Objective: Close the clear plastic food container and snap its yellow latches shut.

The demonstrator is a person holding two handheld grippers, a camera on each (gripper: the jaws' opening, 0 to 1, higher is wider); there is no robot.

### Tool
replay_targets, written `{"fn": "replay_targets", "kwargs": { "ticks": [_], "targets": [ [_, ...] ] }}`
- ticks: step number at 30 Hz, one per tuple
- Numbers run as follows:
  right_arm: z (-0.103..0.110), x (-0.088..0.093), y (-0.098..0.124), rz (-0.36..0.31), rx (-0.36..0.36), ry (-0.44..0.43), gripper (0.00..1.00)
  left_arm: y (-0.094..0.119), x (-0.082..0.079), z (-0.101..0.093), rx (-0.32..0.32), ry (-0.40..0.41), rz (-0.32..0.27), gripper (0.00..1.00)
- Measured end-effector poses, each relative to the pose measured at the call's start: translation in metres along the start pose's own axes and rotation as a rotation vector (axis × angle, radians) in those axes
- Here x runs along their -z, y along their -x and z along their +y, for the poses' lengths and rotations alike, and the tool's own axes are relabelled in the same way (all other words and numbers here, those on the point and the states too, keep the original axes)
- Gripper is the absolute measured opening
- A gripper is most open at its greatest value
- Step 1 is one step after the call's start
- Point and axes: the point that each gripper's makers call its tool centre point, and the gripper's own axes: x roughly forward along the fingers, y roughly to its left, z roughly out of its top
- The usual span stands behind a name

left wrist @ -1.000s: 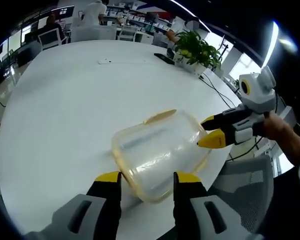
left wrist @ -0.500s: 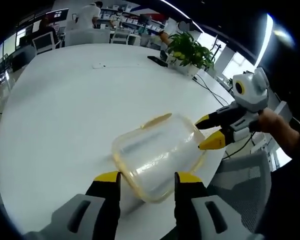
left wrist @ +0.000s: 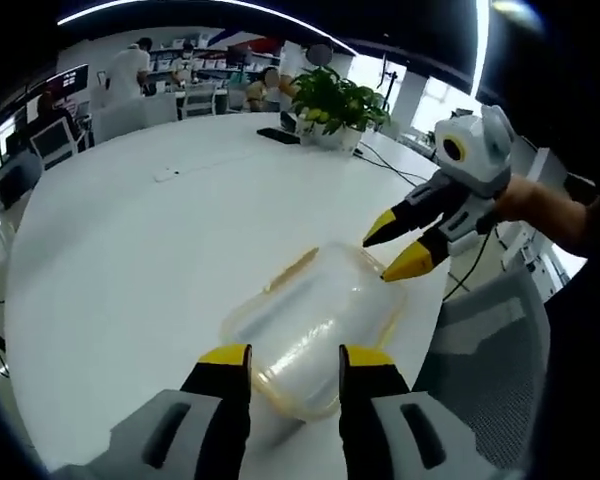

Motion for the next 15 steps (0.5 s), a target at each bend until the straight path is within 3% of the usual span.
{"fn": "replay_targets", "kwargs": {
  "ticks": [15],
  "targets": [
    [0.015, -0.014, -0.017, -0.005, -0.086, 0.137, 0.13, -0.016, -0.009, -0.022, 0.09, -0.162, 0.016, 0.19]
  ]
}}
